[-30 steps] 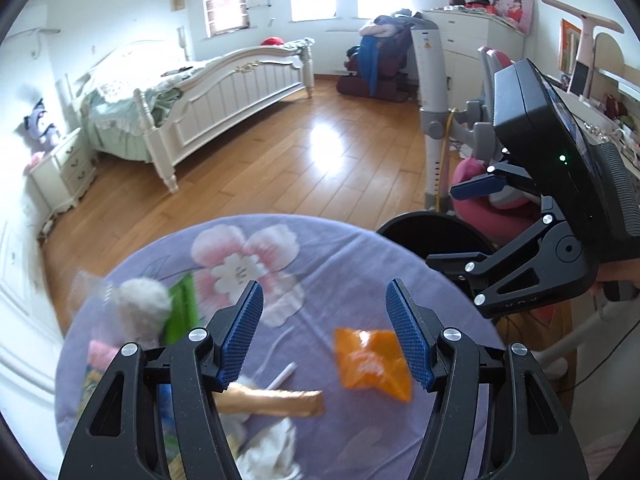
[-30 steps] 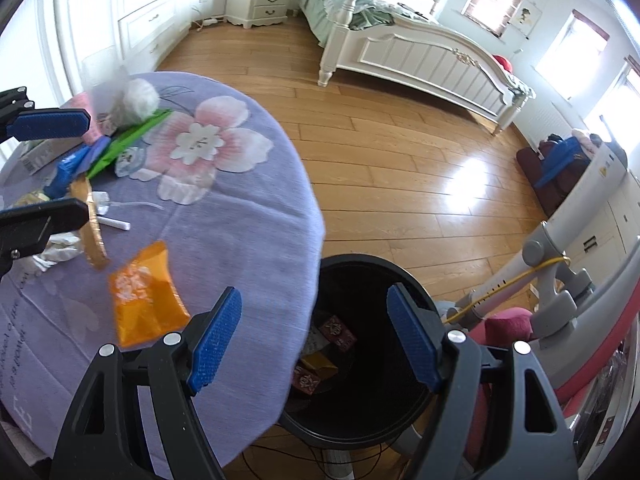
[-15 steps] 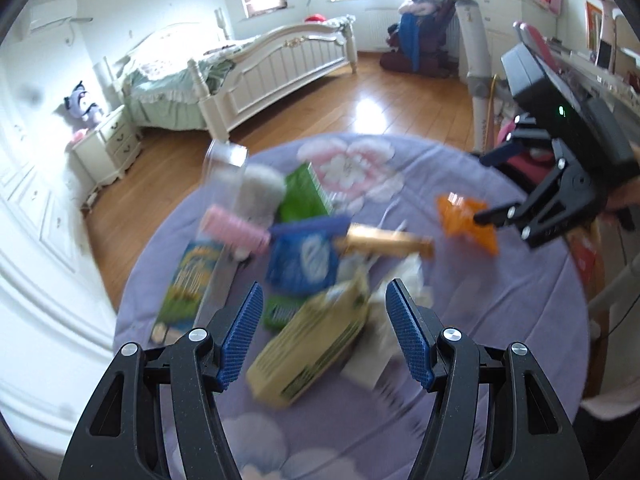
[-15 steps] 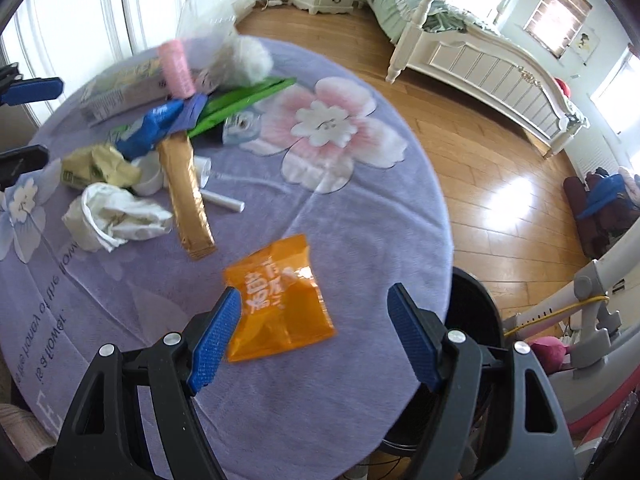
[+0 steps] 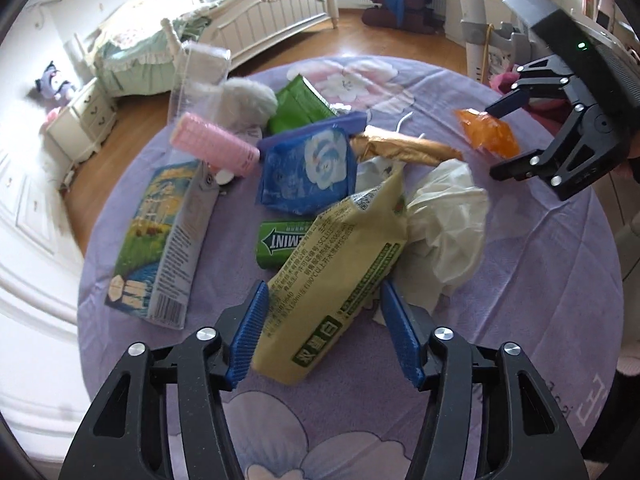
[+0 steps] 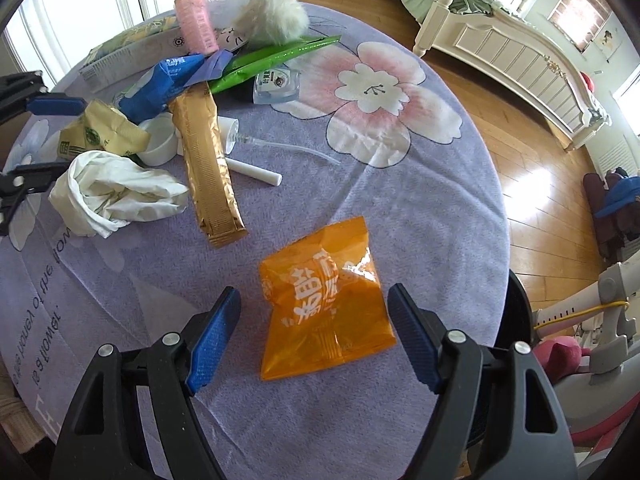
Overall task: Collect trash
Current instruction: 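Grasp the beige snack bag with the left gripper while the right grasps the orange bag, then carry the beige and orange bags over the bin and open both grippers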
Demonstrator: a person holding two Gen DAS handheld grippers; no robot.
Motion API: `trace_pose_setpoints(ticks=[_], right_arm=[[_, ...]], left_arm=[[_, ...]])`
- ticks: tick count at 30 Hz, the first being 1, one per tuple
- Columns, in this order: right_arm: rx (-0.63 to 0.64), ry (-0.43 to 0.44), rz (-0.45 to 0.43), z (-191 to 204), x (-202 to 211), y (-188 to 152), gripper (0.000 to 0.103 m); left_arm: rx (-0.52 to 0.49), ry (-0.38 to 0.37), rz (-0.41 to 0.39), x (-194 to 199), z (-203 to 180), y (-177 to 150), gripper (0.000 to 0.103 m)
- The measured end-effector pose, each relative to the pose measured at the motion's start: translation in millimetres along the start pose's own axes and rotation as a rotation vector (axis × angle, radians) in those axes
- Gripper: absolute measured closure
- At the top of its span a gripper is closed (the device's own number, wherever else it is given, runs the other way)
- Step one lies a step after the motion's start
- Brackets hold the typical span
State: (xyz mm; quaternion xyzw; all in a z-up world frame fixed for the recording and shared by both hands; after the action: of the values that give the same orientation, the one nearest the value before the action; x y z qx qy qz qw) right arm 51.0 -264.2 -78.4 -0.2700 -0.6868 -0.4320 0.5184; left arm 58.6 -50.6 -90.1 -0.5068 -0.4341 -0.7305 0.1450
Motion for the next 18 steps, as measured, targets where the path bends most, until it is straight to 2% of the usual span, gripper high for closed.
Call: trace_pose_setpoints(ticks=[1, 2, 3, 4, 5, 6, 12, 18], right_arm=[[-0.007, 0.023, -0.002, -1, 0, 0, 0.031], [-0.016, 0.055, -0.002, -3, 0, 1, 0.044], [-0.028, 0.089, 0.001, -4, 0, 1, 0.055], [-0.03, 0.095, 0.001, -4, 0, 1, 0.057], [-0.027, 0.098, 0.003, -4, 0, 2, 0.062], [-0.027, 0.099, 0.002, -3, 0, 2, 0.065], [-0.021, 0.105, -0.021, 1, 9, -2, 0.083], [-0.007, 0.094, -0.053, 7, 25, 1, 0.085]], left_arm=[[0.002, -0.005, 0.0, -2, 2, 0, 0.048], [0.0, -0.016, -0.002, -3, 3, -1, 0.053], [0.002, -0.033, -0.002, -3, 3, 0, 0.062], [0.006, -0.059, -0.004, -3, 4, 0, 0.069], [0.015, -0.086, -0.006, -1, 5, 0, 0.087], [0.021, -0.087, -0.007, 0, 5, 0, 0.091], [0.039, -0.097, -0.026, 5, 1, 1, 0.096], [0.074, -0.105, -0.078, 25, 4, 4, 0.098]])
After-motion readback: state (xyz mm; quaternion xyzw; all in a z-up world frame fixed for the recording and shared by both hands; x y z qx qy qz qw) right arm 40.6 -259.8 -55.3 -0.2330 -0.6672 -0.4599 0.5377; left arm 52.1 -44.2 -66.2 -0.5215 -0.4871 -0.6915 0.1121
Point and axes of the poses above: each gripper's, at about its wrist camera, not at the fingertips, and x roughly against the way its jaws point, z to its left, y to its top, the point moved 1 cm from there along -x, roughly the way its jaws point, and after that the axes turned 1 degree about x, right-handed, at the moved point
